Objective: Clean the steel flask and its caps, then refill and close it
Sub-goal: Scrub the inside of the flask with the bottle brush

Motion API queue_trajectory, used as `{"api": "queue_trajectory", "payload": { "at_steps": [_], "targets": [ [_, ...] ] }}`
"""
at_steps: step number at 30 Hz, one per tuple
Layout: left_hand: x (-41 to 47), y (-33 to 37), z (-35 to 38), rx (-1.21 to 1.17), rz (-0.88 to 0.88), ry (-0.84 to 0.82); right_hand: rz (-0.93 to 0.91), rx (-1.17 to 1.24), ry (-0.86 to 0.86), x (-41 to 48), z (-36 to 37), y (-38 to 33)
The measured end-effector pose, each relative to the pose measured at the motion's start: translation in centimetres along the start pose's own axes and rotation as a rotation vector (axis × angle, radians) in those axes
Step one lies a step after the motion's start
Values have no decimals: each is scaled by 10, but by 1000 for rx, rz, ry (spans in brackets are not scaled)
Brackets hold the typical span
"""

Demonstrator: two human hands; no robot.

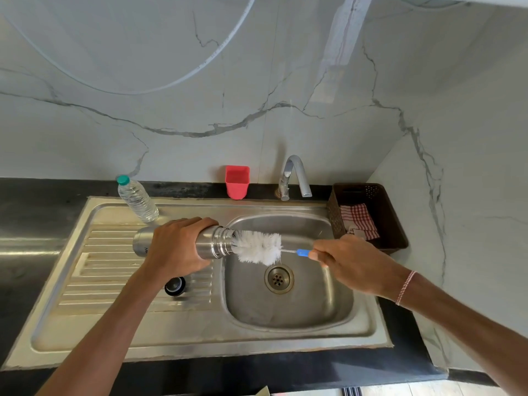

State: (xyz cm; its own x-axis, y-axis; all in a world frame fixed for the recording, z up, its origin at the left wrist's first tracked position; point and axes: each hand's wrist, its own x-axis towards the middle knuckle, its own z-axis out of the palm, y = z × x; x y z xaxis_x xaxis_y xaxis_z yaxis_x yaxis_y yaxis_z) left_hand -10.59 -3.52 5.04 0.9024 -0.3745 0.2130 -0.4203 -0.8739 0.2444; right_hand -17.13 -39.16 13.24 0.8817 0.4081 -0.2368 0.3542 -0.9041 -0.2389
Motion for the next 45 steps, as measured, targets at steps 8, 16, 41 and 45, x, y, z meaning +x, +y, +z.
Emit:
{"api": "queue_trajectory", "payload": {
  "at_steps": [8,16,41,45],
  "targets": [
    [-5,1,6,-11,-25,-35,-91,-545,474,-12,13,-11],
    [-9,-6,5,-4,-22,-30,-72,-163,97,-17,0,19],
    [-6,-8,10,42,-29,-109,-157,-258,243,-13,-11,20],
    [-2,-5,11,50,-46,-124,-107,-250,215,-12,-19,20]
  ]
}}
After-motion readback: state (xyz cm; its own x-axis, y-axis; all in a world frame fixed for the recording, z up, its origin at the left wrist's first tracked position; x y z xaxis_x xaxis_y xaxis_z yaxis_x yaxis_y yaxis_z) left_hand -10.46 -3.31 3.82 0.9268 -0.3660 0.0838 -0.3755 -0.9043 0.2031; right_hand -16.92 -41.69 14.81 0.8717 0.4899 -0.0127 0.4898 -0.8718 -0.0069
